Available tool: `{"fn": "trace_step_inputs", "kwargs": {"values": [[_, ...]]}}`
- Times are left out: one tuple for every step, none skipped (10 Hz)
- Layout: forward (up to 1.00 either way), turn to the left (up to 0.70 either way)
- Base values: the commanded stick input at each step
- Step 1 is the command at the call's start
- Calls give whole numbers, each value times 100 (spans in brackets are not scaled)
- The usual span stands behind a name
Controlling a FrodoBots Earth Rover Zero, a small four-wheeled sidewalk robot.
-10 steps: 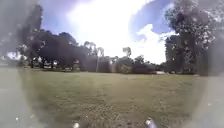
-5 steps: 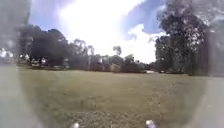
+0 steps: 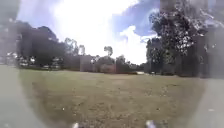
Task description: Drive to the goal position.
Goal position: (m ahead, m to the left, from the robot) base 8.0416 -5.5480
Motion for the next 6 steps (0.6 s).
{"fn": "trace_step_inputs", "kwargs": {"values": [[70, -34], [70, -34], [70, -34], [70, -34], [70, -34], [70, -34]]}}
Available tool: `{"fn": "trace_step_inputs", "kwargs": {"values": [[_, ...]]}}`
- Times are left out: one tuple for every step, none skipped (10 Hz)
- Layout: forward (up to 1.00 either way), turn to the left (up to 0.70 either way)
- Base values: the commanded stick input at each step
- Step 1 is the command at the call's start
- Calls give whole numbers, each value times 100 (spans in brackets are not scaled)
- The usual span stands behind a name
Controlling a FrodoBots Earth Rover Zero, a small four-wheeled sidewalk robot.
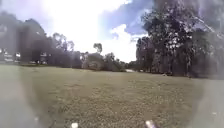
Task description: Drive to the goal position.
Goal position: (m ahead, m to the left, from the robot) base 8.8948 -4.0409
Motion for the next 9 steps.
{"fn": "trace_step_inputs", "kwargs": {"values": [[70, -34], [70, -34], [70, -34], [70, -34], [70, -34], [70, -34], [70, -34], [70, -34], [70, -34]]}}
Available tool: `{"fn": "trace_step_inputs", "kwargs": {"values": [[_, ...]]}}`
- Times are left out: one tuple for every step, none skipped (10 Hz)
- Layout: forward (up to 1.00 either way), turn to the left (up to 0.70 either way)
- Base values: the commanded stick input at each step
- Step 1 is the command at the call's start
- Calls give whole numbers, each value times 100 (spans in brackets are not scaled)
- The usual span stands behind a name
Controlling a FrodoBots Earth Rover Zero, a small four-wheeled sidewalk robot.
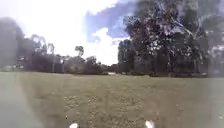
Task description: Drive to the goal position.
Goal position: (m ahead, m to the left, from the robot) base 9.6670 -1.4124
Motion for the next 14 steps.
{"fn": "trace_step_inputs", "kwargs": {"values": [[70, -34], [70, -34], [70, -34], [70, -34], [70, -34], [70, -34], [70, -34], [70, -34], [70, -34], [70, -34], [70, -34], [70, -34], [70, -34], [70, -34]]}}
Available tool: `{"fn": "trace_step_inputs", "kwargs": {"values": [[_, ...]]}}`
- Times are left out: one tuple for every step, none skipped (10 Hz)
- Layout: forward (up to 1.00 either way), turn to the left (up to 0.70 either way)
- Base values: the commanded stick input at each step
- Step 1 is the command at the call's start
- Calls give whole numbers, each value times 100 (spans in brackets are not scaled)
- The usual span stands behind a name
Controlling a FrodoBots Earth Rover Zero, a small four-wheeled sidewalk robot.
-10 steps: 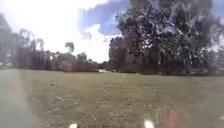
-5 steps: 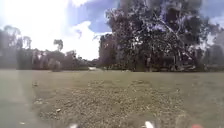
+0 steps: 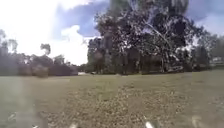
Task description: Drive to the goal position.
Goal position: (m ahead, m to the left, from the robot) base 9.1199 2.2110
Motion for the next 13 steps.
{"fn": "trace_step_inputs", "kwargs": {"values": [[70, -34], [70, -34], [70, -34], [70, -32], [70, -29], [70, 0], [70, 0], [70, 0], [70, 0], [70, 0], [70, 0], [70, 1], [70, 2]]}}
